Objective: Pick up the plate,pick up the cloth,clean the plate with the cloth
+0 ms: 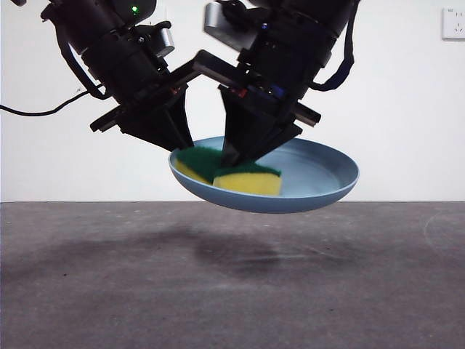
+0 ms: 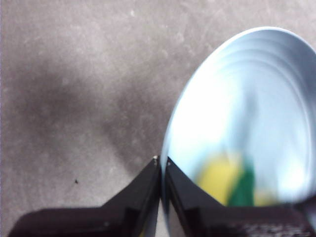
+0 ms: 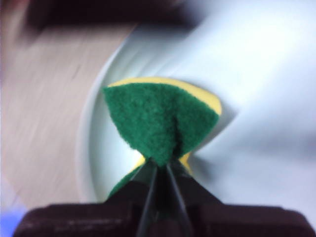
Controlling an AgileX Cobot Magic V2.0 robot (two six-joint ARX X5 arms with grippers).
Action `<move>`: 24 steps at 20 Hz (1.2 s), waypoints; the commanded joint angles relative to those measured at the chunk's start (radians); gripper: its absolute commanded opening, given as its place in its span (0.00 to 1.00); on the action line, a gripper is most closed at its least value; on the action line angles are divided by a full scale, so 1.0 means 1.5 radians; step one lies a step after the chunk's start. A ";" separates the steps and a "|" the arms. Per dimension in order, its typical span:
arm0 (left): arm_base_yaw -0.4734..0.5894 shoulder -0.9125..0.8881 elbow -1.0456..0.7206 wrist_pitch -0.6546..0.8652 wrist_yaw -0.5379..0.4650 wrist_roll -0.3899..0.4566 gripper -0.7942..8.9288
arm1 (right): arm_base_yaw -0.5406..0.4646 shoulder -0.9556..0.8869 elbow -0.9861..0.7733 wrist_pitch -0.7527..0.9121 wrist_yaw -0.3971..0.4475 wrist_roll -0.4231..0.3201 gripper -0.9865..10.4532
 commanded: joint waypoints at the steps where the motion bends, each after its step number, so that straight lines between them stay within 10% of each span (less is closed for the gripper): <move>1: 0.006 0.000 -0.001 0.003 0.011 -0.017 0.07 | 0.000 0.012 -0.004 -0.091 0.069 -0.018 0.07; 4: 0.007 0.000 -0.001 -0.034 0.013 -0.016 0.07 | -0.026 0.004 -0.004 -0.116 0.306 -0.031 0.07; 6: 0.001 0.000 -0.001 -0.054 0.032 -0.011 0.07 | -0.051 0.001 -0.004 -0.056 0.369 -0.031 0.07; 15: -0.026 0.000 -0.001 0.010 0.061 -0.030 0.07 | -0.094 0.001 -0.004 0.122 -0.040 0.049 0.07; 21: -0.006 0.000 -0.001 0.067 0.042 -0.065 0.07 | -0.086 0.001 -0.004 -0.028 -0.105 0.004 0.07; 24: 0.006 0.000 -0.001 0.067 0.044 -0.066 0.07 | -0.087 0.001 -0.004 -0.140 0.052 -0.013 0.07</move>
